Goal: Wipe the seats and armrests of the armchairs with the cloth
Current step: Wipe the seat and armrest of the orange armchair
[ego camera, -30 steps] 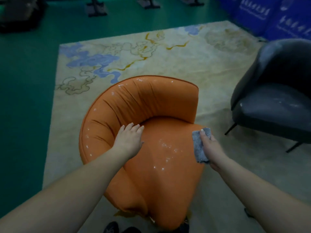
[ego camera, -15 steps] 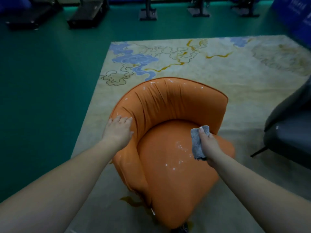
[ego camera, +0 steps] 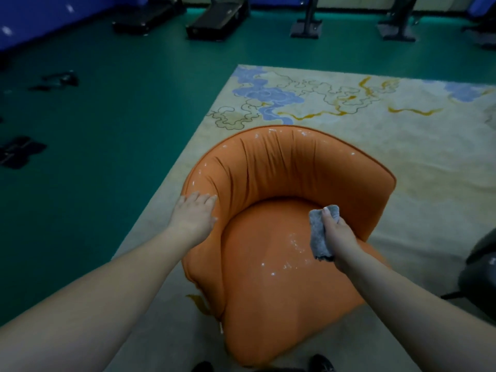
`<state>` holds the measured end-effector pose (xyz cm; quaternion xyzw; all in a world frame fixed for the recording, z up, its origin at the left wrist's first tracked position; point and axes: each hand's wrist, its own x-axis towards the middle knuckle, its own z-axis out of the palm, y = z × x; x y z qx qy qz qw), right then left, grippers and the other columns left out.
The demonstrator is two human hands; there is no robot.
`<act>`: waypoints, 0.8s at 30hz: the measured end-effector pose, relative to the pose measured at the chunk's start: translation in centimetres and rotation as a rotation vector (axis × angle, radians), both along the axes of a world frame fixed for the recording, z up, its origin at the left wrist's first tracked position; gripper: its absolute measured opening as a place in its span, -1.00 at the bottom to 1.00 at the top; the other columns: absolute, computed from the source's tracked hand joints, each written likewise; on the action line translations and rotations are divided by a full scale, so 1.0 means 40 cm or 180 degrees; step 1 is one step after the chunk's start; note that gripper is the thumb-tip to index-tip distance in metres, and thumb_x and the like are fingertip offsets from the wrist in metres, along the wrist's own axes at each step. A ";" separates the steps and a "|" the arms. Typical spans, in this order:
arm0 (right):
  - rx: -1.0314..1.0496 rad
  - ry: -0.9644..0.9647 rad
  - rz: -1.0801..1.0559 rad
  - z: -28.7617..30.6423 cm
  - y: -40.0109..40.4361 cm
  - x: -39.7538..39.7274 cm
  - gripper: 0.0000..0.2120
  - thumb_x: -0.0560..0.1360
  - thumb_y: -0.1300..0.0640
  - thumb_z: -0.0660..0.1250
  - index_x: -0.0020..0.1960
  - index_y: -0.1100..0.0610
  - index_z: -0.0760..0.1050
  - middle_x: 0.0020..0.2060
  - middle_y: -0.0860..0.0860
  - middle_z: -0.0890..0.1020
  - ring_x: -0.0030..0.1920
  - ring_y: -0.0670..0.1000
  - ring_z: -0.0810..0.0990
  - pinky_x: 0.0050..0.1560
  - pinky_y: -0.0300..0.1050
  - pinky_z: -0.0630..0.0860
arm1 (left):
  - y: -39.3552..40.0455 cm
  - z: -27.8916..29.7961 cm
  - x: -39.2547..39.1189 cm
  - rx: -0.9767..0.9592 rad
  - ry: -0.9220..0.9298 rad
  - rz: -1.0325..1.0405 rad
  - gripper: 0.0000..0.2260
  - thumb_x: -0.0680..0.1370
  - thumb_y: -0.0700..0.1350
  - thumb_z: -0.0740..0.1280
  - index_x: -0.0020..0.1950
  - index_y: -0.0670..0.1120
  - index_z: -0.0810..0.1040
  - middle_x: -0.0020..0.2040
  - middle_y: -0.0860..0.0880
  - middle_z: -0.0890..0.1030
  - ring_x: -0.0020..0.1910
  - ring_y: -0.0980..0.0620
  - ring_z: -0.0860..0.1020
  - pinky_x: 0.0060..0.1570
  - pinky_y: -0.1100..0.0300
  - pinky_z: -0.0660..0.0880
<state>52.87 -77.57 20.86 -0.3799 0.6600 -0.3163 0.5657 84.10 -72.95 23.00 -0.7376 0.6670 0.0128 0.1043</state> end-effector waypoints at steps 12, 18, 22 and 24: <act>-0.0106 0.0407 0.1213 0.053 -0.124 -0.155 -0.49 0.58 -0.21 0.13 0.38 0.11 0.30 0.11 0.24 0.55 0.02 0.28 0.59 0.04 0.23 0.56 | 0.110 0.015 -0.202 0.0027 0.0161 0.1128 -0.45 0.63 0.12 0.13 0.57 -0.02 0.08 0.53 -0.01 0.25 0.52 -0.06 0.14 0.47 -0.03 0.11; -0.0095 0.0363 0.1286 0.045 -0.134 -0.092 -0.56 0.59 -0.18 0.13 0.30 0.10 0.35 0.04 0.19 0.57 0.02 0.25 0.60 0.05 0.20 0.54 | 0.146 -0.025 -0.204 0.0172 0.0280 0.1334 -0.45 0.63 0.11 0.14 0.57 -0.01 0.08 0.53 -0.01 0.26 0.52 -0.06 0.14 0.46 -0.04 0.12; -0.0065 0.0383 0.1191 0.019 -0.142 -0.053 -0.70 0.58 -0.19 0.13 0.17 0.00 0.35 -0.09 0.08 0.58 -0.09 0.16 0.62 -0.07 0.08 0.56 | 0.154 -0.075 -0.199 0.0225 0.0402 0.1242 -0.45 0.63 0.11 0.13 0.57 -0.01 0.08 0.54 0.00 0.24 0.52 -0.06 0.14 0.47 -0.04 0.10; -0.0072 0.0426 0.1219 -0.006 -0.143 -0.035 -0.72 0.58 -0.20 0.14 0.12 -0.02 0.36 -0.09 0.11 0.59 -0.11 0.18 0.63 -0.14 0.05 0.57 | 0.155 -0.099 -0.197 0.0202 0.0467 0.1232 -0.45 0.62 0.11 0.14 0.57 -0.01 0.09 0.54 0.00 0.24 0.52 -0.06 0.14 0.47 -0.03 0.09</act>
